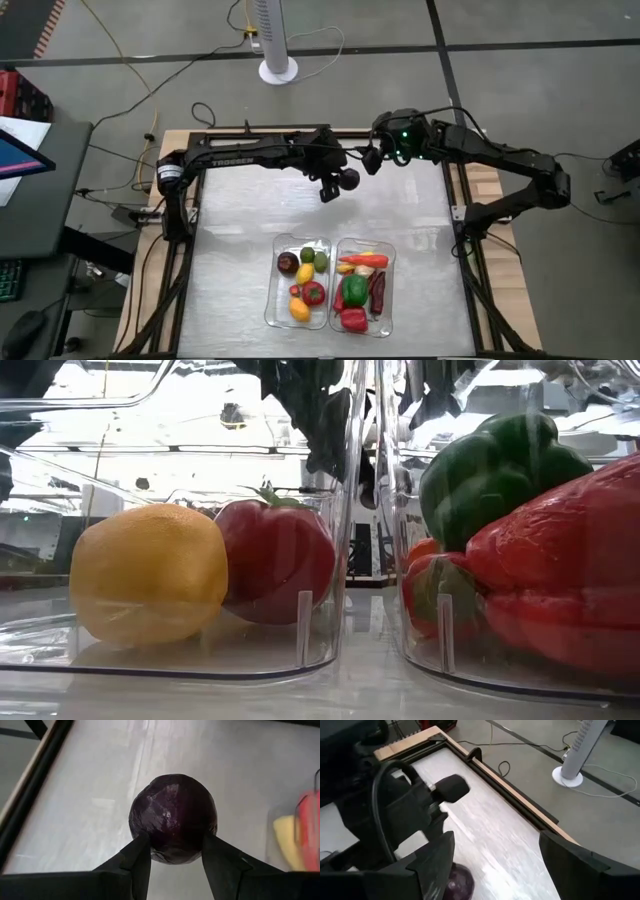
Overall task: Sort produce into baskets
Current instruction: Put the plum into the right transparent bin
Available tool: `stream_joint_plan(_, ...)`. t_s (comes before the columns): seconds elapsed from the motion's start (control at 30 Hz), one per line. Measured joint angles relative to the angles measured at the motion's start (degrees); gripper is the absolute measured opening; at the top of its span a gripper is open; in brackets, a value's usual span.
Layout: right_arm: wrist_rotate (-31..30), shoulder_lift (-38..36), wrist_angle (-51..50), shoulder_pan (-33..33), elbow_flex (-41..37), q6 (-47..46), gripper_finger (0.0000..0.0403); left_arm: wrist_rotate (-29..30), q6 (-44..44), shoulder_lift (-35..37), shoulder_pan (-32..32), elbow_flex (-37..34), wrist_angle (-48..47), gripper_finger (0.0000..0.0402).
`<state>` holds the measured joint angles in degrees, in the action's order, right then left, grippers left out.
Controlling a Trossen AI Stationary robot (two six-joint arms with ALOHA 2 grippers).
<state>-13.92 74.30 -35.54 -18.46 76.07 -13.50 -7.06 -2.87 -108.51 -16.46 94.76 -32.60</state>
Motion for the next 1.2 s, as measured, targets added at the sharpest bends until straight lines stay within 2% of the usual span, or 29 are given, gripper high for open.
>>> stream_joint_plan(0.13, -0.4, 0.2, 0.2, 0.0, 0.0, -0.5, 0.0317, 0.0, 3.1, 0.0, 0.6, 0.0, 0.0, 0.0140)
stream_joint_plan(0.33, -0.7, 4.9, 1.2, 0.5, 0.3, -0.6, 0.0317, 0.8, 5.5, -0.1, 1.0, 0.0, 0.6, 0.0140)
stream_joint_plan(0.57, -1.9, 9.8, 1.0, 1.7, 5.4, 1.4, 0.0317, 0.9, 6.4, -0.1, 1.5, 0.0, -0.3, 0.0140)
stream_joint_plan(0.67, -4.4, 11.2, -0.7, 1.7, 6.7, 2.1, 0.0317, 0.6, 7.1, -0.1, 1.5, 0.0, -1.1, 0.0140)
stream_joint_plan(0.83, -7.1, 11.3, -0.7, 1.7, 6.9, 2.8, 0.0317, -0.9, 7.3, -0.2, 0.9, 0.0, -2.2, 0.0140)
stream_joint_plan(1.2, -5.4, 10.7, -3.2, 2.0, 6.9, 4.6, 0.0317, 0.3, 6.4, -0.2, 0.7, 0.0, -3.9, 0.0140)
